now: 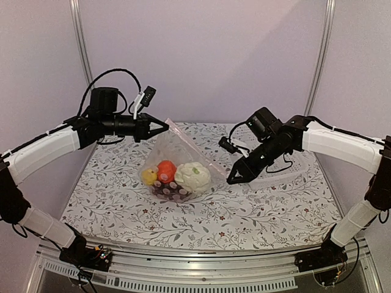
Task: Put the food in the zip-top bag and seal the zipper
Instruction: Zip the zipper on the zipper food storage bag, then place the zipper food storage bag at the center of the board.
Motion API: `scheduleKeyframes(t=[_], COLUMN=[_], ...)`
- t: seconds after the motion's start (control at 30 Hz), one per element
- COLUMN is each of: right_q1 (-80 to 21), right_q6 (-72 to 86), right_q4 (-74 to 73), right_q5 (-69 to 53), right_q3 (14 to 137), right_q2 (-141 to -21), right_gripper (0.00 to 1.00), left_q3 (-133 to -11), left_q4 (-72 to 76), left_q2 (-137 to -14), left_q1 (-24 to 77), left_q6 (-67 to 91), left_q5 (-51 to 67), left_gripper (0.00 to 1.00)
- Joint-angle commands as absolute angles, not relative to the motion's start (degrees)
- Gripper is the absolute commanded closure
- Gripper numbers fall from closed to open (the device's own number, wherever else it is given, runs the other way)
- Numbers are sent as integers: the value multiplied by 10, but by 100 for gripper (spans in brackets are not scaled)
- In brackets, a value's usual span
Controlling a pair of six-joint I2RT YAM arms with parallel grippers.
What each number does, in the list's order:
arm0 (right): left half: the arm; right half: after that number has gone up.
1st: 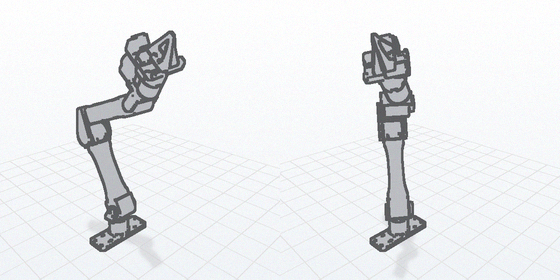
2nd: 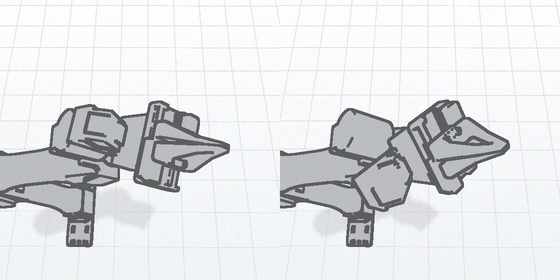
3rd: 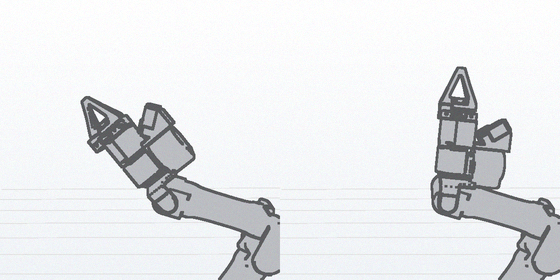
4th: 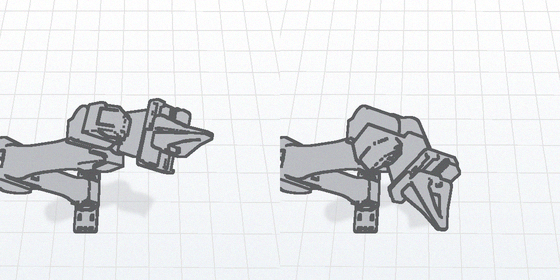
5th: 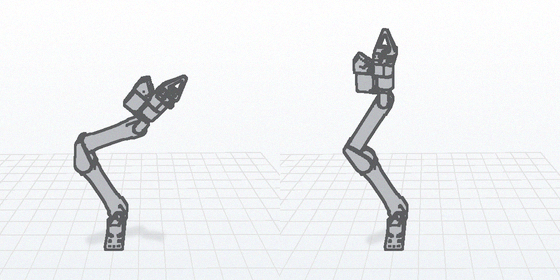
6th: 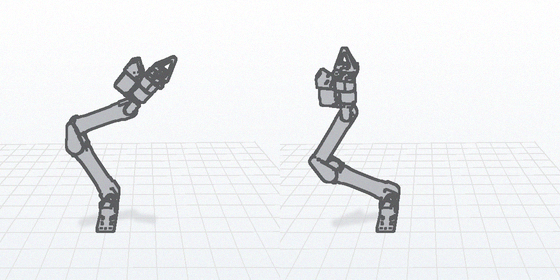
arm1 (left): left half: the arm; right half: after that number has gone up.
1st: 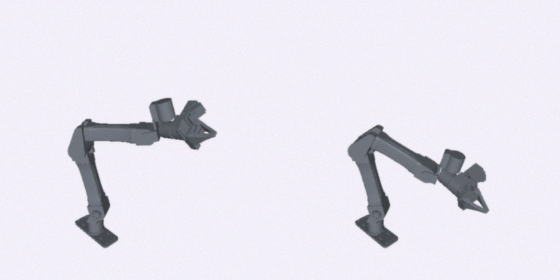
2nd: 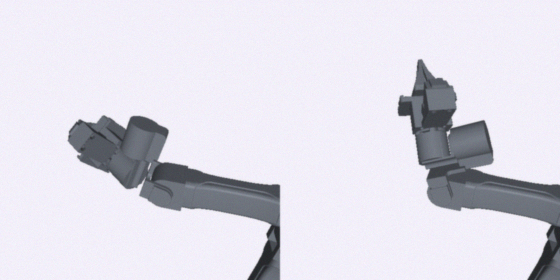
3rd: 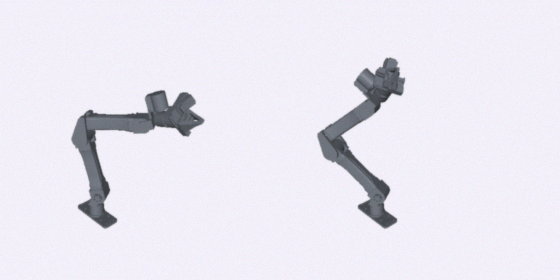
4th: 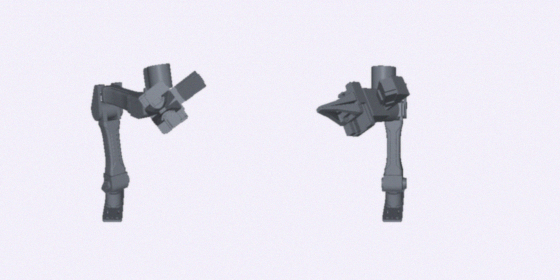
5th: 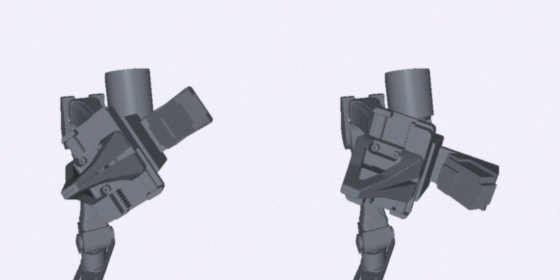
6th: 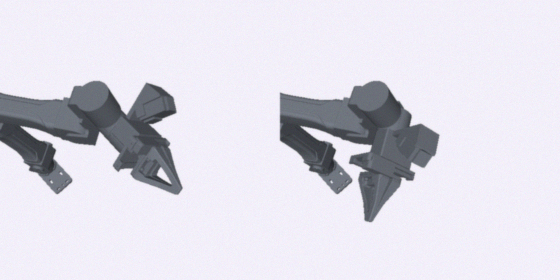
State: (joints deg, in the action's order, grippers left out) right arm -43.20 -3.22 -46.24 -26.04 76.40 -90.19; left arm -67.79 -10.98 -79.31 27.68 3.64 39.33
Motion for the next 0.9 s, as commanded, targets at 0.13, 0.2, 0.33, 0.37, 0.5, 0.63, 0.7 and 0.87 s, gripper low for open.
scheduleKeyframes(t=[0.13, 0.2, 0.33, 0.37, 0.5, 0.63, 0.7, 0.87], right_q1=[-424, -418, -388, -376, -321, -287, -279, -274], right_q6=[-22, -20, 1, 21, 56, 72, 77, 83], right_q4=[-540, -542, -537, -536, -527, -517, -511, -508], right_q5=[-255, -244, -185, -178, -191, -195, -197, -215], right_q3=[886, 918, 966, 977, 997, 978, 962, 939], right_q2=[-911, -912, -919, -923, -924, -907, -898, -889], right_gripper=[46, 39, 32, 31, 30, 30, 29, 29], left_q3=[-712, -742, -828, -848, -911, -889, -856, -750], left_q4=[-43, -48, -58, -62, -92, -84, -86, -97], left_q2=[-812, -834, -887, -901, -950, -961, -959, -936], left_q1=[252, 246, 236, 232, 227, 243, 266, 343], left_q6=[40, 25, -17, -31, -85, -74, -75, -70], left_q5=[353, 350, 328, 326, 343, 383, 390, 398], left_gripper=[100, 100, 100, 100, 100, 100, 100, 100])
